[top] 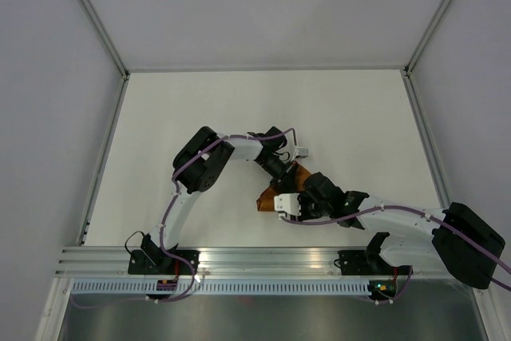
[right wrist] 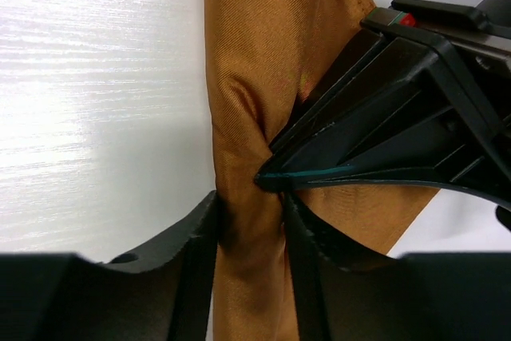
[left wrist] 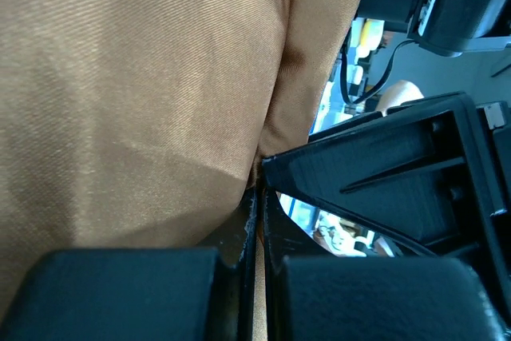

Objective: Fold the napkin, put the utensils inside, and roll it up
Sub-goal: Roll the napkin with the utensil

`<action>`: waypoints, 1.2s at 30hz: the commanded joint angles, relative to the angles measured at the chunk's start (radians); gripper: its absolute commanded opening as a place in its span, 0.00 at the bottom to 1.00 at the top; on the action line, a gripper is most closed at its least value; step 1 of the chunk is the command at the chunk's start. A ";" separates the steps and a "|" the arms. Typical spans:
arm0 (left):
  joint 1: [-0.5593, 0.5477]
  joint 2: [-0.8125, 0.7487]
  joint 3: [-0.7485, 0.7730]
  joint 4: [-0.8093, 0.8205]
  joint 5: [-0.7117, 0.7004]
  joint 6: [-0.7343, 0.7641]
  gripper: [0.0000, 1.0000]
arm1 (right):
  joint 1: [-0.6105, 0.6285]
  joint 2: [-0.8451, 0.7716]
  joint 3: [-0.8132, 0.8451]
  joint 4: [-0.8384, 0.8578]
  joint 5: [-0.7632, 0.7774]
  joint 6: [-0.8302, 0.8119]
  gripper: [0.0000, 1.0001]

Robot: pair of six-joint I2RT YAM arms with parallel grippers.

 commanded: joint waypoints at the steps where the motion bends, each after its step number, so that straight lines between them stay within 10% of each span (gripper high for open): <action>1: -0.002 0.098 -0.030 -0.033 -0.269 -0.003 0.02 | 0.006 0.042 -0.031 -0.001 0.029 0.019 0.42; 5: 0.001 0.092 -0.042 -0.016 -0.248 -0.054 0.02 | 0.000 0.088 -0.058 0.025 0.026 0.028 0.14; 12: 0.017 0.020 -0.091 0.091 -0.238 -0.152 0.18 | -0.076 0.114 -0.035 -0.014 -0.063 0.014 0.00; 27: 0.145 -0.309 -0.394 0.709 -0.358 -0.486 0.34 | -0.279 0.347 0.227 -0.346 -0.388 -0.116 0.00; 36: 0.218 -0.662 -0.718 1.047 -0.704 -0.501 0.37 | -0.395 0.609 0.481 -0.643 -0.536 -0.259 0.01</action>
